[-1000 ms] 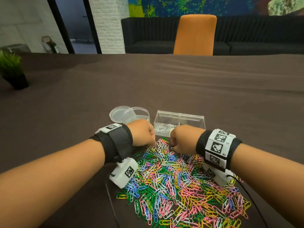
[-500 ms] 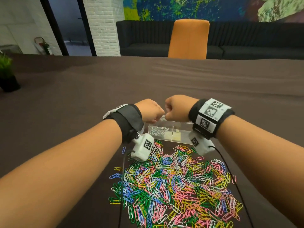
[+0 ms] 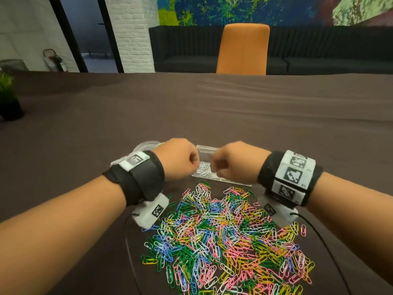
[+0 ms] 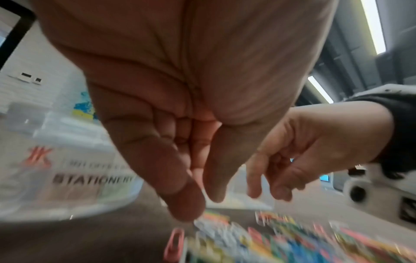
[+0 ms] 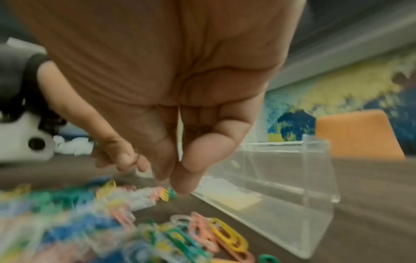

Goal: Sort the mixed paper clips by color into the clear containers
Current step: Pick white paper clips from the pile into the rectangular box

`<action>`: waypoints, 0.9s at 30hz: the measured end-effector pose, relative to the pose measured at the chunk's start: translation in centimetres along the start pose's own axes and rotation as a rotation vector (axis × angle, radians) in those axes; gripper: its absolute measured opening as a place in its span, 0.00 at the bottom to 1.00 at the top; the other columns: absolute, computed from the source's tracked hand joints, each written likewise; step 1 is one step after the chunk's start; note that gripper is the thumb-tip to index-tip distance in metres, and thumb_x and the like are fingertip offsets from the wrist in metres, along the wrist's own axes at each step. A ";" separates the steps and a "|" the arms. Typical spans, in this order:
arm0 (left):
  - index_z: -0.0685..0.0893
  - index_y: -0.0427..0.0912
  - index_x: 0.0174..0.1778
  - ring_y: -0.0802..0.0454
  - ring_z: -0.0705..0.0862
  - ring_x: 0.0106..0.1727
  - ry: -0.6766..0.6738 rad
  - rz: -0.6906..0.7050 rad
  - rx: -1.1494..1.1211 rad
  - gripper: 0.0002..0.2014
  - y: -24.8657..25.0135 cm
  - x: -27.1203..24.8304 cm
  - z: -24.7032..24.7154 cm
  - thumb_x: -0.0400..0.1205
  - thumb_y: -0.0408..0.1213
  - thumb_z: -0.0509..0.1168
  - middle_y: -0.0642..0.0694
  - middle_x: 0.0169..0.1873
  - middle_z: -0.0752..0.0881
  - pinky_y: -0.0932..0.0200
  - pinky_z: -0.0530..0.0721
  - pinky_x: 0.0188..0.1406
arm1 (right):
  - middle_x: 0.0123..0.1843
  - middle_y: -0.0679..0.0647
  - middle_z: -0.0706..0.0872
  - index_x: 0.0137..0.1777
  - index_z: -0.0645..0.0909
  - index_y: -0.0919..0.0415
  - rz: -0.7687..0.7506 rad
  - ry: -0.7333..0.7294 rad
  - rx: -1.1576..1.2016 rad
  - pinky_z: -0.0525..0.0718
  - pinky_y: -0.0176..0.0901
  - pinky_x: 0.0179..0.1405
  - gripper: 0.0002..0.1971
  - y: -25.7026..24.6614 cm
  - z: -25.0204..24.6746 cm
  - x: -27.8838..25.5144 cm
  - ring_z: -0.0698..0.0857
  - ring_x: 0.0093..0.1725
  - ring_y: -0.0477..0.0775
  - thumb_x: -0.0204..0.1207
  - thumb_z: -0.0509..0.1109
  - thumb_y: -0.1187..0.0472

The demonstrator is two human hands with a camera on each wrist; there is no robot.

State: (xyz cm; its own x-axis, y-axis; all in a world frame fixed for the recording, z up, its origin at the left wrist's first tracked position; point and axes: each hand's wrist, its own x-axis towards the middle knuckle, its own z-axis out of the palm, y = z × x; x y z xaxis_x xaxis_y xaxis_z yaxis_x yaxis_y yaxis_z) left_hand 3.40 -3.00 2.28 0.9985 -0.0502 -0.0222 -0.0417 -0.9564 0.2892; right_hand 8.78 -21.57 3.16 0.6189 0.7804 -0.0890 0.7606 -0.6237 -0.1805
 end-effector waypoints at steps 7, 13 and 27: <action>0.89 0.45 0.40 0.50 0.87 0.39 -0.244 -0.037 0.244 0.16 0.6 -0.6 3.6 0.77 0.56 0.72 0.49 0.36 0.89 0.59 0.81 0.36 | 0.43 0.47 0.87 0.52 0.88 0.46 0.082 -0.221 -0.233 0.83 0.42 0.41 0.08 -1.1 3.0 1.0 0.86 0.43 0.56 0.75 0.73 0.49; 0.89 0.48 0.45 0.55 0.83 0.40 -0.247 -0.024 0.155 0.08 -0.7 -0.8 3.5 0.76 0.48 0.75 0.56 0.34 0.85 0.60 0.78 0.39 | 0.57 0.45 0.82 0.67 0.80 0.30 -0.146 -0.154 -0.232 0.85 0.44 0.45 0.24 -1.3 4.6 1.4 0.84 0.52 0.52 0.77 0.68 0.60; 0.89 0.47 0.42 0.54 0.83 0.39 -0.248 0.016 0.130 0.07 -0.2 -1.0 3.7 0.76 0.46 0.76 0.56 0.31 0.83 0.61 0.79 0.37 | 0.56 0.45 0.85 0.59 0.87 0.42 -0.127 -0.207 -0.140 0.85 0.48 0.55 0.13 -1.3 3.9 1.7 0.85 0.56 0.52 0.77 0.73 0.57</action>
State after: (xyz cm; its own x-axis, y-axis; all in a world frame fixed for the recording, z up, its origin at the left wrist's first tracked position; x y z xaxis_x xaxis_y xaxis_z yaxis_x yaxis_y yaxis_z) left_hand 2.30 -3.85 -1.29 0.9591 -0.1192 -0.2569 -0.0776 -0.9830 0.1664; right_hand 8.08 -19.31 -0.60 0.4747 0.8361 -0.2750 0.8581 -0.5091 -0.0666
